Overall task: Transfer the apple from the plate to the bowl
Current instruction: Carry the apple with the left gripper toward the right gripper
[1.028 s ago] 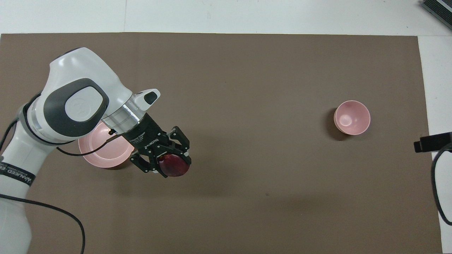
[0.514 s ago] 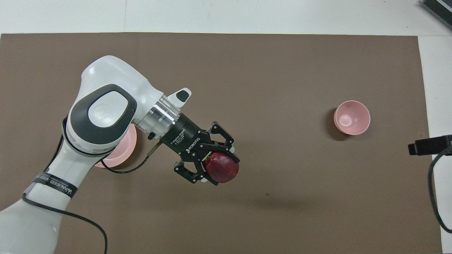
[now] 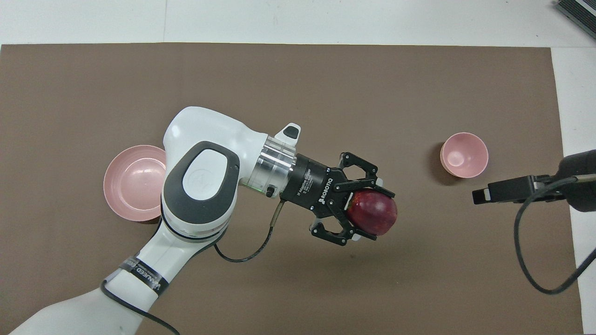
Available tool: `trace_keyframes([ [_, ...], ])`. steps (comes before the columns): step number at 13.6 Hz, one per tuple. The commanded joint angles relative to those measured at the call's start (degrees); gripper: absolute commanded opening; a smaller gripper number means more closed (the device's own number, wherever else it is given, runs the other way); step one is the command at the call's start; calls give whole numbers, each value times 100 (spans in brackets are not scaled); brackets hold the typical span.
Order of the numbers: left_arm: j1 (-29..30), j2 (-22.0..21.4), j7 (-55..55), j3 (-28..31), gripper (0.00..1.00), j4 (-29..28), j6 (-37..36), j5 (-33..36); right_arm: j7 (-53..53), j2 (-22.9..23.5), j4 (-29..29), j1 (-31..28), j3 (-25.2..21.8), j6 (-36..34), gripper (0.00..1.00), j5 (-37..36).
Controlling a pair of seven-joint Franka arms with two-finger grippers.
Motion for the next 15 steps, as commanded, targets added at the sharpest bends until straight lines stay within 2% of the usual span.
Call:
trace_keyframes([
  [1, -9, -235, -213, -323, 0, -329, 857, -961, -23, -341, -674, -215, -18, 179, 100, 919],
  [5, 26, -279, -337, -877, 0, -479, 1843, -1779, -58, -508, -992, -489, -35, 4, 100, 1966],
  [8, 0, -411, -337, -913, 0, -646, 1986, -2150, -75, -570, -1255, -769, -36, -206, 100, 2677],
  [13, -9, -420, -328, -1080, 0, -646, 2091, -2528, -357, -369, -1344, -727, -36, -111, 100, 2855],
  [15, -9, -420, -328, -1263, 0, -620, 2362, -2625, -226, -394, -1361, -718, -18, -67, 100, 3118],
])
